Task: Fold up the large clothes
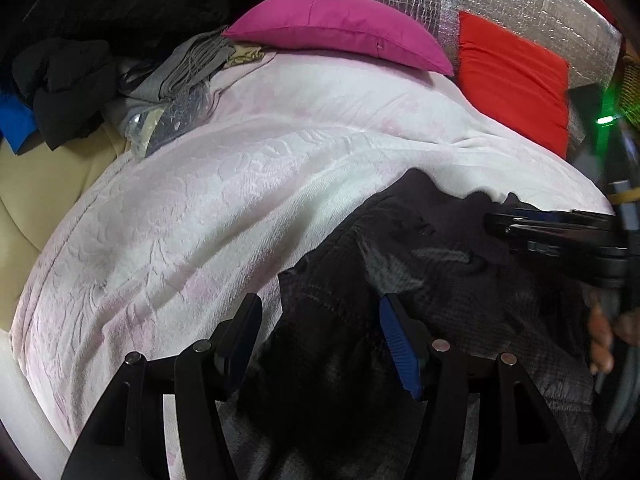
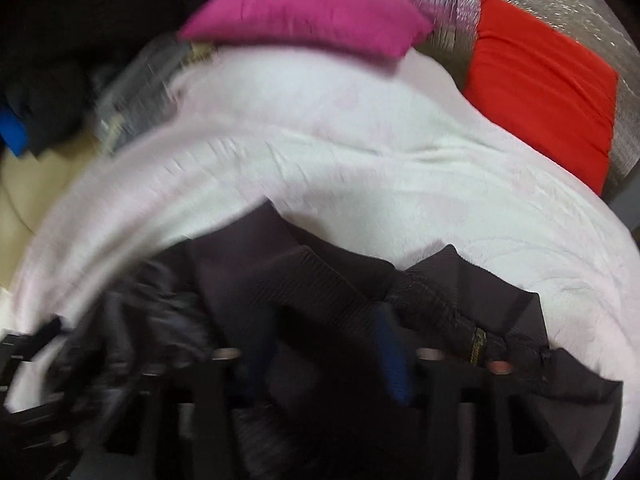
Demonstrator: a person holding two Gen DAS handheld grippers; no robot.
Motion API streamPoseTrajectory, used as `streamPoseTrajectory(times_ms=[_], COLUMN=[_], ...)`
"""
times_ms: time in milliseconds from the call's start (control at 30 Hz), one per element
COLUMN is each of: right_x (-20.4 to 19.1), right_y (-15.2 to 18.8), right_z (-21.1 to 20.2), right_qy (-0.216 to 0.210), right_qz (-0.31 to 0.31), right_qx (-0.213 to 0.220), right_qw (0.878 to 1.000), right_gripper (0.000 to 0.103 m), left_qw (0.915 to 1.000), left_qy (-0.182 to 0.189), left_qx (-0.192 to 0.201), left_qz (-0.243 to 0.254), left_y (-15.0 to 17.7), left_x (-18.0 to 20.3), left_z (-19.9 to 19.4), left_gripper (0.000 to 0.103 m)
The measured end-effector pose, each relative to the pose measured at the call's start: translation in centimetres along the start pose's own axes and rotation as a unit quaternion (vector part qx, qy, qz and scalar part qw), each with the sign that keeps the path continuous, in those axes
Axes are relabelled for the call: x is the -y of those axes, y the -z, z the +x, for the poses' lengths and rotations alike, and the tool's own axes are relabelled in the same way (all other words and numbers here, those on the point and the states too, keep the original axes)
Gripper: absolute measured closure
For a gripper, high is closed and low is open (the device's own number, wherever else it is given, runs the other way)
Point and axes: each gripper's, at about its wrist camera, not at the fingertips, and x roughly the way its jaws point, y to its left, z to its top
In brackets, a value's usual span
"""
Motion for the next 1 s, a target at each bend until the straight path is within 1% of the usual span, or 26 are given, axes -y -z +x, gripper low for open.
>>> streamPoseTrajectory(times_ms=[33, 67, 100, 167, 233, 300, 367, 400, 433, 467, 567, 633, 667, 733, 800, 833, 1000], right_x=[0.1, 0.7, 1.5, 2.7, 3.2, 3.8, 4.9, 5.3, 5.7, 6.3, 7.4, 8.3, 8.8, 9.4, 9.9, 10.1, 10.9], right_y=[-0.2, -0.4, -0.6, -0.8, -0.7, -0.1, 1.0, 1.5, 2.2, 3.2, 5.3, 6.2, 6.5, 6.9, 7.2, 7.2, 6.4], right_z=[0.5, 0.8, 1.2, 1.4, 0.7, -0.8, -2.9, -3.7, -4.7, -5.9, -8.0, -8.5, -8.3, -7.3, -5.6, -5.0, -4.1], right_qy=[0.022, 0.035, 0.032, 0.018, 0.009, -0.017, -0.045, -0.051, -0.052, -0.046, -0.019, 0.003, 0.009, 0.022, 0.033, 0.038, 0.052], right_qz=[0.000, 0.016, 0.036, 0.073, 0.088, 0.114, 0.142, 0.150, 0.155, 0.160, 0.157, 0.156, 0.159, 0.163, 0.171, 0.175, 0.197], right_qx=[0.000, -0.003, -0.008, -0.014, -0.010, -0.001, 0.009, 0.015, 0.020, 0.030, 0.053, 0.044, 0.034, 0.010, -0.018, -0.021, -0.014], right_qw=[1.000, 0.999, 0.999, 0.997, 0.996, 0.993, 0.989, 0.987, 0.986, 0.986, 0.986, 0.987, 0.987, 0.986, 0.985, 0.984, 0.979], right_gripper=[0.075, 0.075, 0.075, 0.075, 0.073, 0.073, 0.070, 0.055, 0.027, 0.020, 0.020, 0.022, 0.023, 0.034, 0.036, 0.036, 0.036], left_qw=[1.0000, 0.9999, 0.9999, 0.9998, 0.9998, 0.9997, 0.9995, 0.9993, 0.9992, 0.9990, 0.9984, 0.9981, 0.9980, 0.9978, 0.9975, 0.9974, 0.9968], left_qy=[-0.003, -0.005, -0.005, -0.005, -0.004, -0.004, -0.005, -0.004, -0.003, -0.001, -0.002, -0.001, 0.000, 0.000, 0.000, 0.000, 0.001], left_qx=[0.005, 0.008, 0.010, 0.013, 0.015, 0.019, 0.028, 0.033, 0.037, 0.041, 0.048, 0.052, 0.052, 0.054, 0.057, 0.058, 0.061], left_qz=[0.004, 0.007, 0.008, 0.011, 0.011, 0.012, 0.014, 0.015, 0.017, 0.020, 0.028, 0.034, 0.036, 0.037, 0.041, 0.042, 0.053], left_y=[0.0, 0.0, 0.0, 0.1, 0.1, 0.1, 0.1, 0.2, 0.3, 0.4, 0.7, 0.9, 0.9, 1.0, 1.0, 1.1, 1.1], left_x=[0.0, -0.1, -0.1, -0.2, -0.4, -0.5, -0.5, -0.5, -0.5, -0.4, 0.0, 0.3, 0.5, 0.8, 1.2, 1.4, 2.1], left_z=[-0.1, -0.2, -0.3, -0.4, -0.5, -0.7, -1.1, -1.4, -1.6, -1.8, -2.3, -2.6, -2.7, -2.8, -2.9, -3.0, -3.0], left_gripper=[0.041, 0.041, 0.041, 0.041, 0.041, 0.041, 0.041, 0.041, 0.041, 0.041, 0.041, 0.041, 0.041, 0.041, 0.041, 0.041, 0.041])
